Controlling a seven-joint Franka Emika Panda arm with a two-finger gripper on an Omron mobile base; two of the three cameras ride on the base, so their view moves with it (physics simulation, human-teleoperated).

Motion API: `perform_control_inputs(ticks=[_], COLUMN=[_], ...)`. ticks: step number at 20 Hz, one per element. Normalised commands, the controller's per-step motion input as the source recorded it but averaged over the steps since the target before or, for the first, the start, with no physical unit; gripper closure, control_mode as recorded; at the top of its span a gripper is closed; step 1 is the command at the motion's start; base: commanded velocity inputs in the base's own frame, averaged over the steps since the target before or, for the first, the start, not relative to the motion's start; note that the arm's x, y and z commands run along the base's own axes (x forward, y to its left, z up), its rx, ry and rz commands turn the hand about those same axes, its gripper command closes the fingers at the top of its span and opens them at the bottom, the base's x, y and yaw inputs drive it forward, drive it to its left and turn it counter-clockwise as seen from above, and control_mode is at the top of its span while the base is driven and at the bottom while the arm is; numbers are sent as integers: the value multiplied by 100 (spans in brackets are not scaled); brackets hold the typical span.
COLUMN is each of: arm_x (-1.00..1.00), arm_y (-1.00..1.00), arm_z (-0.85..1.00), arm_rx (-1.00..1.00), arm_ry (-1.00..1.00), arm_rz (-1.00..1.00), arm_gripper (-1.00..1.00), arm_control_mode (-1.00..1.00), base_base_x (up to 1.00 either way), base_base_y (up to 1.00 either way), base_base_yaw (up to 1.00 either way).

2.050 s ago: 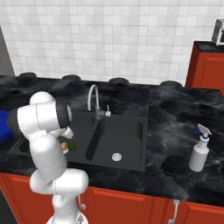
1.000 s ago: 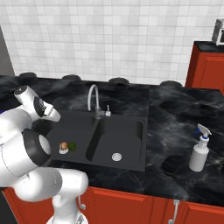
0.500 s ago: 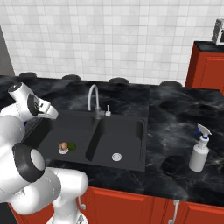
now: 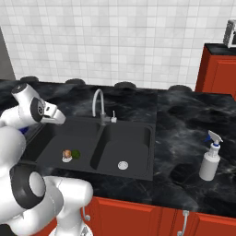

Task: Pick up all produce items and place them in the sink. Turn on the sink faucet to wash them. Then turn the sink off and put them in the tray.

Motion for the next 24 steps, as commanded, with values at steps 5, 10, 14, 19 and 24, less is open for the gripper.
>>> perform_control_inputs(ticks=[5, 10, 14, 19, 24], arm_x=[-39, -37, -34, -32, -25], arm_y=[-35, -40, -43, -47, -46], arm_z=[0, 0, 0, 0, 0], arm_rx=[0, 0, 1, 2, 3], arm_ry=[0, 0, 0, 0, 0], arm_rz=[2, 3, 3, 4, 5], arm_gripper=[-100, -100, -100, -100, -100], arm_control_mode=[-100, -100, -100, -100, -100], base_base_x=[0, 0, 0, 0, 0], base_base_y=[0, 0, 0, 0, 0], base_base_yaw=[0, 0, 0, 0, 0])
